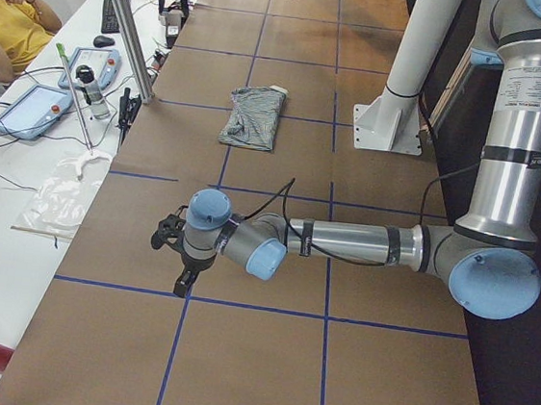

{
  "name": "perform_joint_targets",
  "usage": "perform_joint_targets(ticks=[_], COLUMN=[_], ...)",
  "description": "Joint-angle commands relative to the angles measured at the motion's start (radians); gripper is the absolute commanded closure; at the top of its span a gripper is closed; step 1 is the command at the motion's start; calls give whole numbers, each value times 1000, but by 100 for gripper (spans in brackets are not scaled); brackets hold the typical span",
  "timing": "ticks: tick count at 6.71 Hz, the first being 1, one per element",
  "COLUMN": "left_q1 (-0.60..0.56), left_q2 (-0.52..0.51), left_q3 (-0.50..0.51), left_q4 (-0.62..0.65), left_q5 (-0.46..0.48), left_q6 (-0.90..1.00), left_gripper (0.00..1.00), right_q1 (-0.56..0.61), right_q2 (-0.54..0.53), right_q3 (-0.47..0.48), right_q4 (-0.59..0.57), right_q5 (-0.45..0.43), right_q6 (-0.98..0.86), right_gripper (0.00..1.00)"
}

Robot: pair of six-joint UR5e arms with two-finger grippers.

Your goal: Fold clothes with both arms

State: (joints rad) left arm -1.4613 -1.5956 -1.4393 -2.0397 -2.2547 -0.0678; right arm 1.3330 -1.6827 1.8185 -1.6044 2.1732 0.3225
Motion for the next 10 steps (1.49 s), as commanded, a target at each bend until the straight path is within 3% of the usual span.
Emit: perform_joint_targets(ticks=[1, 4, 6, 10], left_q1=[-66, -148, -148, -148], left_q2=[-4, 8, 29, 78], left_q3=[28, -134, -159, -171], left_q4=[197, 514, 509, 484], left_q5=[-46, -48, -49, -51], left_q6=[177, 247, 249, 250], left_gripper=[0, 0, 0, 0], right_q1=[98, 167, 208, 218], right_q2=[-52, -132, -164, -175], right_q3=[2, 11, 13, 13], right_q4=[-2, 6, 3, 3], right_q5=[121, 108, 109, 105], right_q6=[-66, -95, -285, -281], right_gripper=[0, 0, 0, 0])
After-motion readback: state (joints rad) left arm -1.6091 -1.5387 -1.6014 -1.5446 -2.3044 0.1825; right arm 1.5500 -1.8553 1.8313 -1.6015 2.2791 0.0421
